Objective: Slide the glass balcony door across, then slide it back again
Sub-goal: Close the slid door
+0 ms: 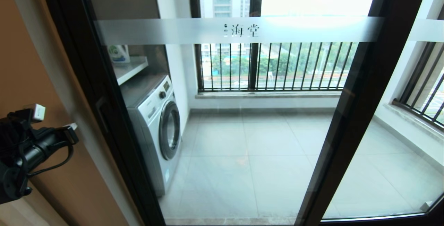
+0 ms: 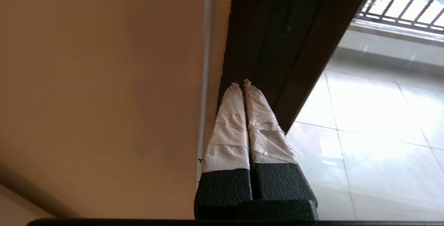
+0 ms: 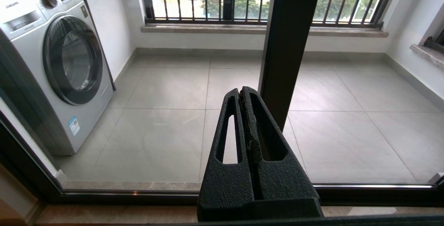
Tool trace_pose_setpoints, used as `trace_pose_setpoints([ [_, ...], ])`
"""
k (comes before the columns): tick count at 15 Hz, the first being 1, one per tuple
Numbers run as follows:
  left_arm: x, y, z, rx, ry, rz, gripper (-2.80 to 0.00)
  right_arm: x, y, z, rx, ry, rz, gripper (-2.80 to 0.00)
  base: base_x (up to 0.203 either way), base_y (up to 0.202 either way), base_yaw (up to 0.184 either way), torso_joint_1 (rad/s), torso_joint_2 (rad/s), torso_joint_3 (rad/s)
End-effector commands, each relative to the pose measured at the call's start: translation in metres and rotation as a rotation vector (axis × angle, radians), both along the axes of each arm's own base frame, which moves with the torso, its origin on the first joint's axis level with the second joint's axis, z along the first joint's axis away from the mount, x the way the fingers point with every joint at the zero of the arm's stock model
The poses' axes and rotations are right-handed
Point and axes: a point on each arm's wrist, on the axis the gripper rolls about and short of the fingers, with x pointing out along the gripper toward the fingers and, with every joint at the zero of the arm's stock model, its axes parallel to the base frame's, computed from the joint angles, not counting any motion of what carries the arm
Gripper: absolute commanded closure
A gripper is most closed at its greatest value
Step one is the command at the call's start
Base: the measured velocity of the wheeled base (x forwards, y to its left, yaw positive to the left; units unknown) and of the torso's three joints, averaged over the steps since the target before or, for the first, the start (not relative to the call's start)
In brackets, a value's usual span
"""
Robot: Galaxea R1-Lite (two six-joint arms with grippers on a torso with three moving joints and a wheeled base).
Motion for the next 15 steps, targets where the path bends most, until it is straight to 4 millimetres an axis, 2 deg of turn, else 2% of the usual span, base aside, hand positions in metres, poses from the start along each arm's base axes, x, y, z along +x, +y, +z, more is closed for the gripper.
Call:
trace_pose_setpoints([
  [1,0.000,0.001,-0.007,-0.012,0.014,-0.013,0.00,0.001,0.000,-0.003,-0.001,0.013,0.001,0.00,0.000,0.000,0.000,0.000,0.00,0.000],
  [5,-0.013,-0.008,-0.007,-0.028,0.035,-0.072,0.00,0.001,0.000,-0.003,-0.001,0.013,0.001,0.00,0.000,0.000,0.000,0.000,0.00,0.000],
  [15,0.033,-0.014,-0.026,0.021,0.029,-0.130,0.00,0.001,0.000,-0.003,-0.001,0.013,0.001,0.00,0.000,0.000,0.000,0.000,0.00,0.000],
])
